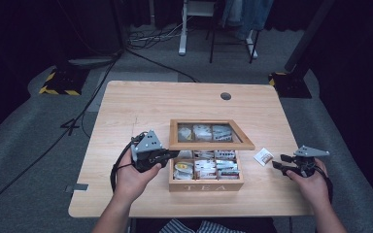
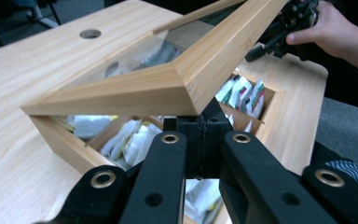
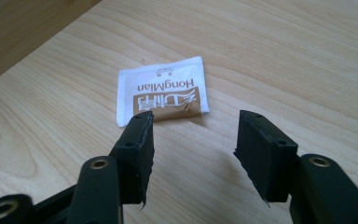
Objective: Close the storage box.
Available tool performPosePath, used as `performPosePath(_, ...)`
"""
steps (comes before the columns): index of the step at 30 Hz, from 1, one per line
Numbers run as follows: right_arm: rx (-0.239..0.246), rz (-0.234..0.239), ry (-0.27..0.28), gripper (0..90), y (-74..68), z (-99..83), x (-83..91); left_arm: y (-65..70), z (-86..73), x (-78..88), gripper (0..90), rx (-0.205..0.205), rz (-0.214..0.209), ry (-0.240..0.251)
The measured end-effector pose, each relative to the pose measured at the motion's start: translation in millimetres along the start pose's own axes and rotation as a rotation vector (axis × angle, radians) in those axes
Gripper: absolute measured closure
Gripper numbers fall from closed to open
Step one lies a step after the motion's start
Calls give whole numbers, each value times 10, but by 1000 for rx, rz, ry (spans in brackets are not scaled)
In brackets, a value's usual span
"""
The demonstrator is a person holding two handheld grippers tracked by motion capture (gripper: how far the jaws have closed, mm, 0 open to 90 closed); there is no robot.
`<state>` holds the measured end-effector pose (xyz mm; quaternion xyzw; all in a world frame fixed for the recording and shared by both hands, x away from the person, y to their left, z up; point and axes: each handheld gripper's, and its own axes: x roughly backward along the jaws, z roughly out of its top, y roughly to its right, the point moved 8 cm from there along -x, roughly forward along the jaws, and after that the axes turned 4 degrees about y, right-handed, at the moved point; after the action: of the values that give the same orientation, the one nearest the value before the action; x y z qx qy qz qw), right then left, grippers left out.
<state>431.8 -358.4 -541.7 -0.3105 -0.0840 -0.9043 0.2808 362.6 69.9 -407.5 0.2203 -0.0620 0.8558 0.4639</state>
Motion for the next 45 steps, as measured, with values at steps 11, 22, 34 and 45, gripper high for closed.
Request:
performPosePath(11,-39,-13,59,473,58,120,82,87,-160,-13,881,20,-20,-101)
performPosePath(22,-50,-14,85,473,146,189,121,169,-272,-3,867,21,-26,-165)
performPosePath(34,-38,12,94,473,107,292,34,210,-447,8,857,29,-41,-268)
performPosePath(45,-29,34,84,473,62,319,-46,244,-574,-14,857,38,-67,-349)
